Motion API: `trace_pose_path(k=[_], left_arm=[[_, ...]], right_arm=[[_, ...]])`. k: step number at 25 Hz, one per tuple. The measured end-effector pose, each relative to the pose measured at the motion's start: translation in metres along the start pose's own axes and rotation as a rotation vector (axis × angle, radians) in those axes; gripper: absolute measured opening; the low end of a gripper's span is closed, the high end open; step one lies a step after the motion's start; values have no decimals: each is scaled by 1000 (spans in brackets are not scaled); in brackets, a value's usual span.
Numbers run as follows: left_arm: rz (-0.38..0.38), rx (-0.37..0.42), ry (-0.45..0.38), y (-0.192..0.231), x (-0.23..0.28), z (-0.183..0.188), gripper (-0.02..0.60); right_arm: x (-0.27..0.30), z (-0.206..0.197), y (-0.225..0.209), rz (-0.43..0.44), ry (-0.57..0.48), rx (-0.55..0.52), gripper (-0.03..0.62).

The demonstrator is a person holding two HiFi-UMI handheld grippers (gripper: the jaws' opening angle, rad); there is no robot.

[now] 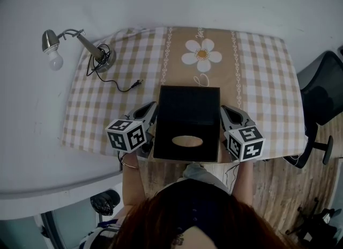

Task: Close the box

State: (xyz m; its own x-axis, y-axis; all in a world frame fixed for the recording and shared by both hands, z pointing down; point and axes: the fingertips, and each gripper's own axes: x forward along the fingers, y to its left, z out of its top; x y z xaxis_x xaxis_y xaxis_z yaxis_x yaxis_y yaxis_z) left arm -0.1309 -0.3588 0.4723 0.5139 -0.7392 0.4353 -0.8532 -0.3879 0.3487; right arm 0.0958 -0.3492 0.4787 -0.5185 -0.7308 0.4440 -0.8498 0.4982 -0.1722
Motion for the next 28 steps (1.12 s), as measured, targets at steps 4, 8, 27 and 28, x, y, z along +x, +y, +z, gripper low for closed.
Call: trace_pose_path(k=[4, 8, 27, 28], left_arm=[[14, 26, -8, -2, -2, 5, 27], [24, 50, -14, -4, -5, 9, 26], [85, 140, -58, -15, -24, 23, 26], [88, 142, -60, -15, -25, 23, 26]], right_arm=[[-3, 6, 0, -11, -13, -13, 17], [-7, 10, 1, -23, -26, -25, 17], [-26, 25, 10, -83, -63, -86, 17], [-27, 26, 11, -85, -64, -87, 17]])
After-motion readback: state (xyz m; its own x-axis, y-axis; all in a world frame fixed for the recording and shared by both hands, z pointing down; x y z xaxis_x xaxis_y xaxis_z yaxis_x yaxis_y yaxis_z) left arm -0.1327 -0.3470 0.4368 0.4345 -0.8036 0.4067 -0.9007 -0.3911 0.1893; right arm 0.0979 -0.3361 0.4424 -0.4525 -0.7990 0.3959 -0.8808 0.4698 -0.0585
